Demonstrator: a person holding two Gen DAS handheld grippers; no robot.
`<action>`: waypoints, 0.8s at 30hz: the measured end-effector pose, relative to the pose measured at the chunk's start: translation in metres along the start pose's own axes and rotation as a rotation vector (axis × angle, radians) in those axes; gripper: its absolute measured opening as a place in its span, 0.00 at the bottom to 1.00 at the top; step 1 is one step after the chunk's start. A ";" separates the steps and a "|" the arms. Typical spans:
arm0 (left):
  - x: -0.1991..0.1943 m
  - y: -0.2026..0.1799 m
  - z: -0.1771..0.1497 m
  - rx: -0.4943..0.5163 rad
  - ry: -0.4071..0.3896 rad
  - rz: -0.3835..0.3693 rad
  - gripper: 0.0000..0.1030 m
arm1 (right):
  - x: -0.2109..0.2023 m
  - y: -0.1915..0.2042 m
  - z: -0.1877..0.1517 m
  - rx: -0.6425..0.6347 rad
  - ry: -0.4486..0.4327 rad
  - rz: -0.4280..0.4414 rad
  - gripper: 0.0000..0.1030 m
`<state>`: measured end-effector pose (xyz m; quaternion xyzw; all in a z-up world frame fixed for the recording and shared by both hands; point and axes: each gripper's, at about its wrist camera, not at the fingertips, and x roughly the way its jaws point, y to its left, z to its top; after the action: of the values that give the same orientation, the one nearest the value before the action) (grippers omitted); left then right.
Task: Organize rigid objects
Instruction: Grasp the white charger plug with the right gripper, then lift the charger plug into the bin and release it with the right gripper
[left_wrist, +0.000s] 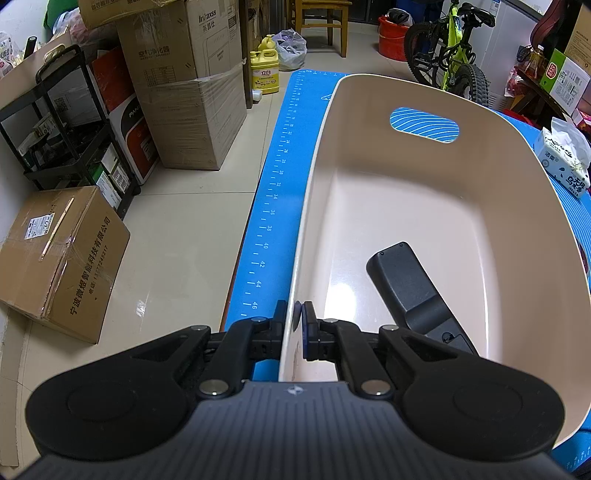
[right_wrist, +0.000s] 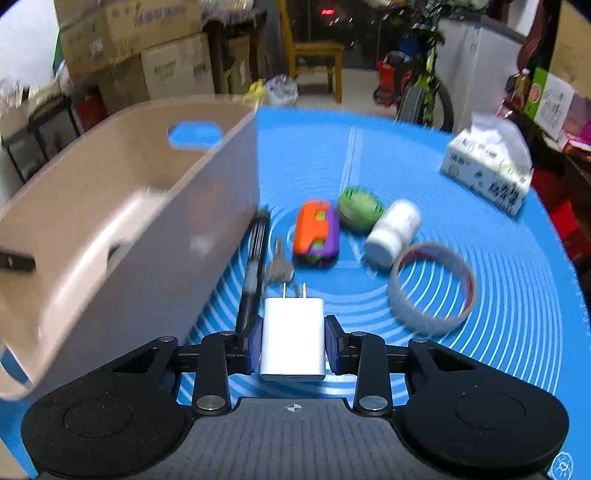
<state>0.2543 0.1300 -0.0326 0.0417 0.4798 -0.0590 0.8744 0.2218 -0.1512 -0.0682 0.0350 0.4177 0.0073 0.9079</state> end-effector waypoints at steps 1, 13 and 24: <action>0.000 0.000 0.000 0.001 0.000 0.000 0.08 | -0.005 -0.001 0.004 0.004 -0.022 -0.001 0.41; 0.000 -0.001 0.000 -0.002 -0.001 -0.001 0.08 | -0.043 0.019 0.048 -0.020 -0.252 0.029 0.41; 0.000 -0.001 0.000 0.000 -0.001 -0.001 0.08 | -0.039 0.080 0.074 -0.155 -0.273 0.173 0.41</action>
<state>0.2539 0.1286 -0.0325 0.0412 0.4795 -0.0595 0.8745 0.2537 -0.0778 0.0146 0.0014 0.2841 0.1125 0.9522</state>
